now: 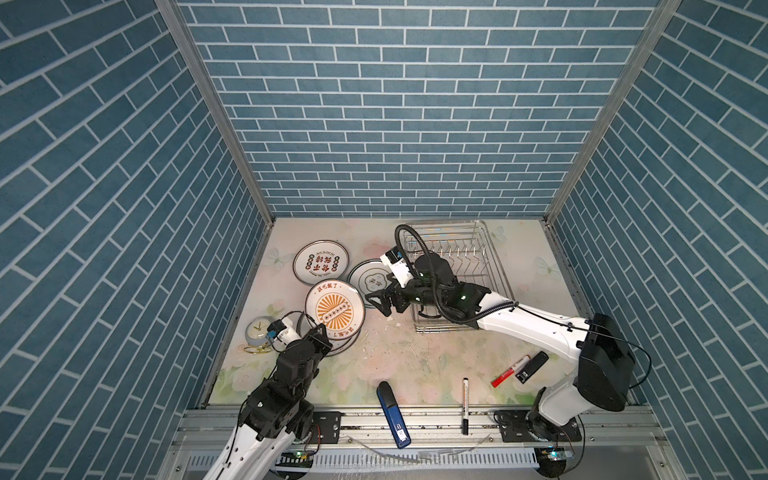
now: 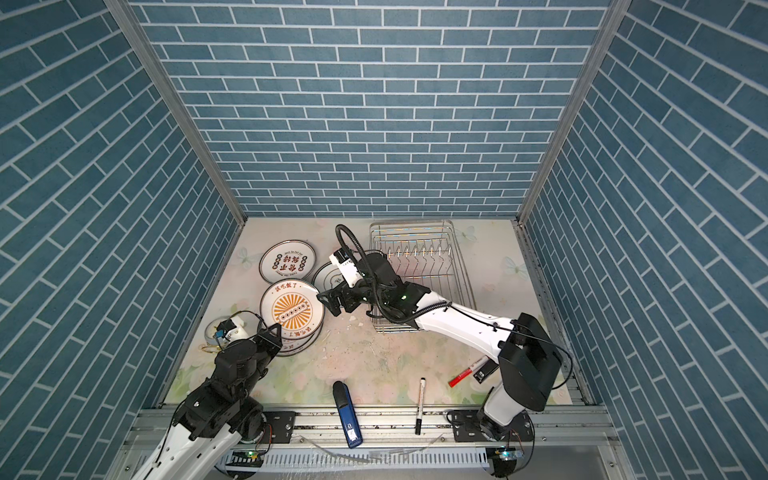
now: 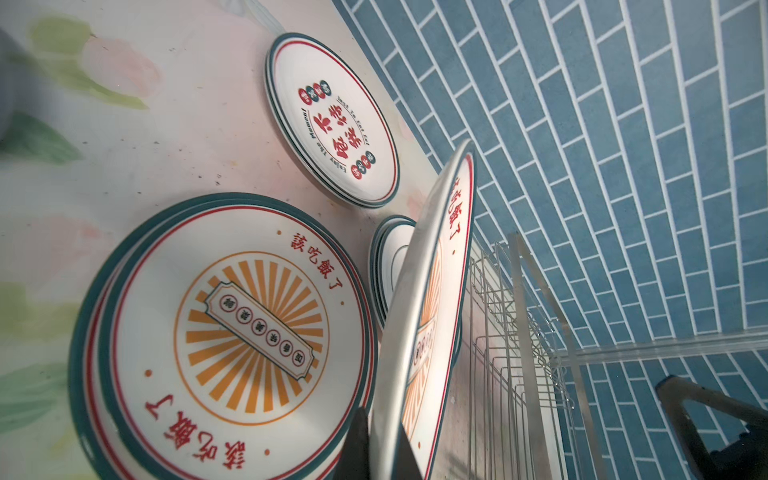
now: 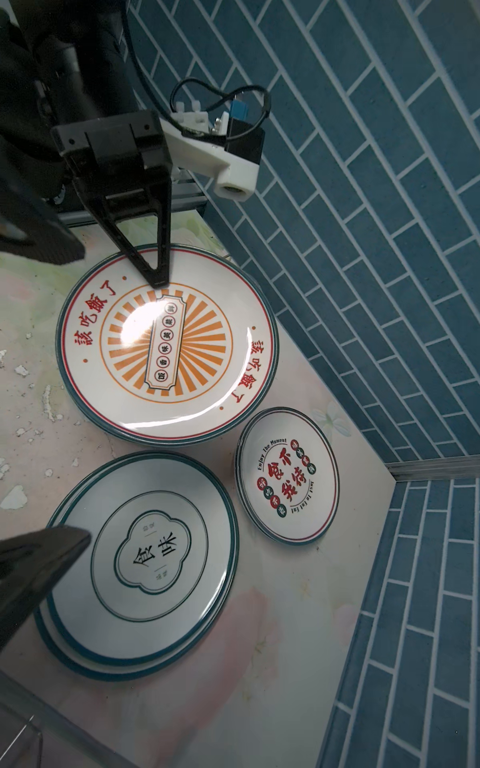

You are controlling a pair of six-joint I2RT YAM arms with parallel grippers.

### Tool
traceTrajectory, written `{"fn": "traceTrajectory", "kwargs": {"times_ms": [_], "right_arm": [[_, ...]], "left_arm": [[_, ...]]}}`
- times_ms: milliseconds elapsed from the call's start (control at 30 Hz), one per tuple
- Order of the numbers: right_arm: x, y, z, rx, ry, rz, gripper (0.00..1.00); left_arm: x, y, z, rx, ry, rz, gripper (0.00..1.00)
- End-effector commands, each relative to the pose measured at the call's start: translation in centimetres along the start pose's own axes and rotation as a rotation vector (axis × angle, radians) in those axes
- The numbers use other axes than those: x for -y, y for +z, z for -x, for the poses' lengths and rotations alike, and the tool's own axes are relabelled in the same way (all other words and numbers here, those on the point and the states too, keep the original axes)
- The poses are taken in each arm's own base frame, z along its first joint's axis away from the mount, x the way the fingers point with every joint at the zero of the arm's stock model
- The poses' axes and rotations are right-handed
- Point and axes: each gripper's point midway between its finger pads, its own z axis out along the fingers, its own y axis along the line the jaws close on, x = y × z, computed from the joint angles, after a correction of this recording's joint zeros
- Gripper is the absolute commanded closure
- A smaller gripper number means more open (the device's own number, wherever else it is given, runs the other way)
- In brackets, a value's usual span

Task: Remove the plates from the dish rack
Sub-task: 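Carry the plate toward the stack with the left gripper while the right releases, then lower the plate onto the orange-sunburst stack with the left gripper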

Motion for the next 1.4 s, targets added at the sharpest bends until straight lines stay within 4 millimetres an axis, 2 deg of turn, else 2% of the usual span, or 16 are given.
{"fn": "traceTrajectory", "kwargs": {"times_ms": [0,300,467,700,900,1367], "right_arm": [[-0.2,1.4,0.8,-0.001,-0.033,-0.008,0.01],[0.0,5.5,0.2,-0.036,-0.019,-0.020,0.01],[1.0,7.7,-0.7,-0.075,-0.025,-0.049,0.01],[2.1,10.2,-1.5,-0.109,-0.023,-0.078,0.02],[2.3,11.0,-2.0,-0.126,-0.024,-0.082,0.02],[2.3,11.3,-2.7,-0.141,-0.015,-0.075,0.02]], "left_arm": [[-0.1,-0.2,0.7,0.005,-0.047,0.004,1.00],[-1.9,0.5,1.2,0.011,-0.086,0.063,1.00],[-2.8,1.5,-0.1,-0.051,-0.133,0.080,1.00],[-4.3,1.8,-0.4,-0.046,-0.145,0.135,1.00],[-4.9,2.3,-1.1,-0.079,-0.155,0.165,1.00],[-6.3,2.7,-2.1,-0.101,-0.179,0.188,0.89]]}}
